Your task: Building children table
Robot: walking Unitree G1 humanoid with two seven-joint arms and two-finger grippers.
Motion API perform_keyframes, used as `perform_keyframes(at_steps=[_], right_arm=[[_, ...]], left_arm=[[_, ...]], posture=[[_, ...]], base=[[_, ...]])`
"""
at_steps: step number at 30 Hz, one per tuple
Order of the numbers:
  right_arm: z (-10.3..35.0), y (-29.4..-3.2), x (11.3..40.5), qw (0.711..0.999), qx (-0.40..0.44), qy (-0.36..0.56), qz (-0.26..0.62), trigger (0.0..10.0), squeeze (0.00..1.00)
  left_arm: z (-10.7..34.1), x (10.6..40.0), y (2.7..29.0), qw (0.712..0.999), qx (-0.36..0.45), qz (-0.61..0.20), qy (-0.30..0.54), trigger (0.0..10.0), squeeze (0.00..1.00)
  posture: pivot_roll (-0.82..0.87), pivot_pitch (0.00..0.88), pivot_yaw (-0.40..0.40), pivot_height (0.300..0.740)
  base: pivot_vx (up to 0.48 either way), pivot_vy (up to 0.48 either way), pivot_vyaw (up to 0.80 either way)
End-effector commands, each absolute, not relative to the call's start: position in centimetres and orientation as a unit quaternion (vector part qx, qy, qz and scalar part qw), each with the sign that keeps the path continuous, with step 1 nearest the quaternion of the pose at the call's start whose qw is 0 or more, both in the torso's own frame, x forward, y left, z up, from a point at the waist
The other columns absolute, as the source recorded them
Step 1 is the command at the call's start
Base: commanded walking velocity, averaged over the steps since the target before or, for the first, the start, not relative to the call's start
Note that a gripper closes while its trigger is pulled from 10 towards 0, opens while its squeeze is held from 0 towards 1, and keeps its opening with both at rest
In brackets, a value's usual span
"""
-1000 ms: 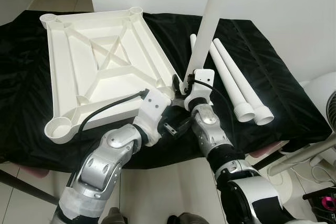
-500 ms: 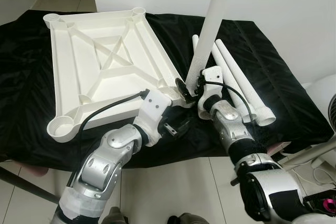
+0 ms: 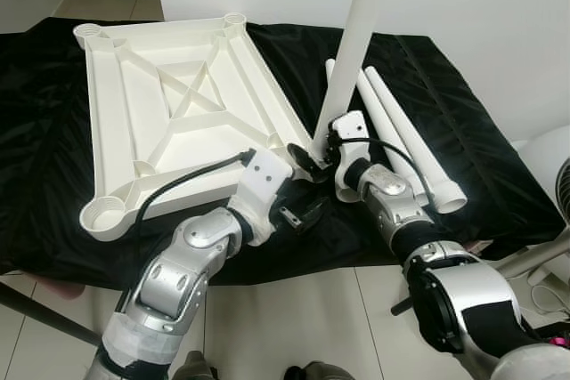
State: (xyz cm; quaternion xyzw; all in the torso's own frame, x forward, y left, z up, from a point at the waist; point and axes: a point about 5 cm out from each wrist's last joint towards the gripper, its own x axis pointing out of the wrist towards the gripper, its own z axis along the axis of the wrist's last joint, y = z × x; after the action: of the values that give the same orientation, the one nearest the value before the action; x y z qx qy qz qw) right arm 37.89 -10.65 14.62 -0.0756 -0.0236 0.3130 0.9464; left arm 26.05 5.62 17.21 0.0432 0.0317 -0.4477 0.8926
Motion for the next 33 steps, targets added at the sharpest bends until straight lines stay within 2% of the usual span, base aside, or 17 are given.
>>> perform_keyframes(at_steps=[1, 2, 14, 15, 16, 21, 26, 30, 33], right_arm=[[14.4, -10.4, 37.8, 0.941, -0.086, -0.014, 0.327, 4.7, 0.00], [14.2, -10.5, 37.9, 0.942, -0.085, -0.006, 0.325, 0.0, 0.00], [12.8, -11.4, 37.8, 0.955, -0.055, 0.033, 0.291, 0.0, 0.00], [12.7, -11.4, 37.7, 0.957, -0.052, 0.033, 0.285, 4.0, 0.00], [12.6, -11.2, 37.7, 0.959, -0.045, 0.034, 0.278, 10.0, 0.00], [12.4, -10.6, 37.7, 0.967, -0.018, 0.036, 0.251, 10.0, 0.00], [12.2, -9.5, 37.9, 0.986, 0.025, 0.042, 0.160, 10.0, 0.00], [12.3, -9.1, 37.8, 0.988, 0.032, 0.040, 0.143, 10.0, 0.00], [12.4, -8.4, 37.7, 0.993, 0.056, 0.033, 0.098, 10.0, 0.00]], left_arm=[[17.3, 26.2, 5.5, 0.898, 0.048, -0.436, 0.028, 10.0, 0.00], [17.3, 26.2, 5.5, 0.898, 0.048, -0.436, 0.027, 10.0, 0.00], [17.3, 26.1, 5.5, 0.899, 0.046, -0.435, 0.028, 10.0, 0.00], [17.3, 26.1, 5.5, 0.899, 0.046, -0.436, 0.029, 10.0, 0.00], [17.3, 26.1, 5.5, 0.898, 0.046, -0.436, 0.029, 10.0, 0.00], [17.3, 26.1, 5.5, 0.898, 0.045, -0.437, 0.029, 10.0, 0.00], [17.3, 26.1, 5.5, 0.900, 0.043, -0.434, 0.030, 10.0, 0.00], [17.3, 26.1, 5.5, 0.900, 0.043, -0.432, 0.030, 10.0, 0.00], [17.2, 26.1, 5.7, 0.902, 0.041, -0.428, 0.030, 10.0, 0.00]], posture=[[0.04, 0.013, -0.067, 0.740], [0.04, 0.013, -0.069, 0.740], [0.03, 0.026, -0.063, 0.740], [0.03, 0.027, -0.062, 0.740], [0.03, 0.030, -0.062, 0.740], [0.03, 0.030, -0.062, 0.740], [0.03, 0.040, -0.068, 0.740], [0.03, 0.040, -0.068, 0.740], [0.02, 0.049, -0.073, 0.740]], base=[[0.000, 0.000, 0.00], [0.000, 0.000, 0.00], [0.000, 0.000, 0.00], [0.000, 0.000, 0.00], [0.000, 0.000, 0.00], [0.000, 0.000, 0.00], [0.000, 0.000, 0.00], [0.000, 0.000, 0.00], [0.000, 0.000, 0.00]])
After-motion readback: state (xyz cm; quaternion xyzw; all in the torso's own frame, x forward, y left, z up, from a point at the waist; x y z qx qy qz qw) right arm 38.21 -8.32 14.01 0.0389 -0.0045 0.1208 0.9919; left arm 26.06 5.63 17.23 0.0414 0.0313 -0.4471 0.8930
